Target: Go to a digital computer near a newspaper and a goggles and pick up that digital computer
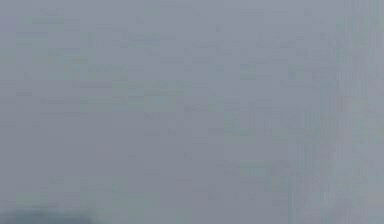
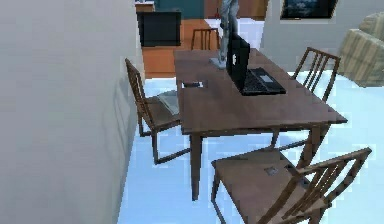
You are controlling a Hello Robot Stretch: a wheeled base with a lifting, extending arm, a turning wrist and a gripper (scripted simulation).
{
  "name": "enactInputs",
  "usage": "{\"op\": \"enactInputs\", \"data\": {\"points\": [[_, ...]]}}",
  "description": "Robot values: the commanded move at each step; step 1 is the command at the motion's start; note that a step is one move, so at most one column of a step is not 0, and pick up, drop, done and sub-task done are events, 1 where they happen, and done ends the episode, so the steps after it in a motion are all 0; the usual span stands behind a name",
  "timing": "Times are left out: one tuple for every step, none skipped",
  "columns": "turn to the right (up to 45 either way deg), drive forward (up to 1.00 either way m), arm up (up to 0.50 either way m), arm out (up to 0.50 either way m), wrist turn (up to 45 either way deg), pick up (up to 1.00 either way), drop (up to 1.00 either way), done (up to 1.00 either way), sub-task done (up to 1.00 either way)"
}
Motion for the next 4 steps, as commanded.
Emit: {"op": "enactInputs", "data": {"points": [[45.0, 0.00, 0.00, 0.00, 0.0, 0.00, 0.00, 0.00, 0.00], [45.0, 0.00, 0.00, 0.00, 0.0, 0.00, 0.00, 0.00, 0.00], [45.0, 0.00, 0.00, 0.00, 0.0, 0.00, 0.00, 0.00, 0.00], [36.0, 0.00, 0.00, 0.00, 0.0, 0.00, 0.00, 0.00, 0.00]]}}
